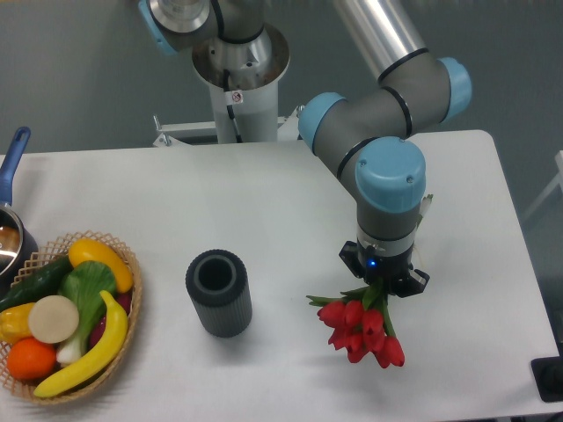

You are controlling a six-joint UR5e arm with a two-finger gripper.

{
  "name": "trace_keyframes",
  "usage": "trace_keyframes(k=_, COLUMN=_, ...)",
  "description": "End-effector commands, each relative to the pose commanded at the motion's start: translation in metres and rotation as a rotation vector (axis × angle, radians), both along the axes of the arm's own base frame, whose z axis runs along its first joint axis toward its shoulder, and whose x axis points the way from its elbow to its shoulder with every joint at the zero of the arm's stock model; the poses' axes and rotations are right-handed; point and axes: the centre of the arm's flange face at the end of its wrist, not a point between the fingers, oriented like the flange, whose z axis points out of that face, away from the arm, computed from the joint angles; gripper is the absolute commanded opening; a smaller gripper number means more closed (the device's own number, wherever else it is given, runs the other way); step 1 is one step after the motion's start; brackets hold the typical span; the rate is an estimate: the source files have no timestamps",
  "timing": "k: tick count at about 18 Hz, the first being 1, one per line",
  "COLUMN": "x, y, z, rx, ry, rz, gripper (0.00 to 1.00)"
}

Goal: Insert the flowers into the vase
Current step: 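Carry the red tulip bunch with the gripper toward the grey vase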

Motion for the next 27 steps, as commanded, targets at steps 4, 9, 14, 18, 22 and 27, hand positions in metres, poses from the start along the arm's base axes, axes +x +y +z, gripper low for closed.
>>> trace_keyframes(k=4, x=0.014, y=0.013, z=0.0, rx=0.043, ry=-0.026, rz=0.003, gripper=0.0)
trace_keyframes(k=9, x=0.031, y=0.044, z=0.016, rx=0.229, ry=-0.044, rz=0.036, gripper=0.0)
trace_keyframes(k=14, x=0.052, y=0.08, z=0.031, rx=0.538, ry=-0.21, rz=0.097, gripper=0.0)
trace_keyframes(k=18, x=0.064, y=0.095, z=0.063, rx=0.715, ry=-0.34, rz=0.048, gripper=0.0)
trace_keyframes(k=22, x=0.06, y=0.098, z=0.111, rx=0.826, ry=-0.369, rz=0.043, gripper=0.01)
trace_keyframes(k=27, x=0.063, y=0.08, z=0.159, rx=0.987, ry=-0.42, rz=0.021, gripper=0.05)
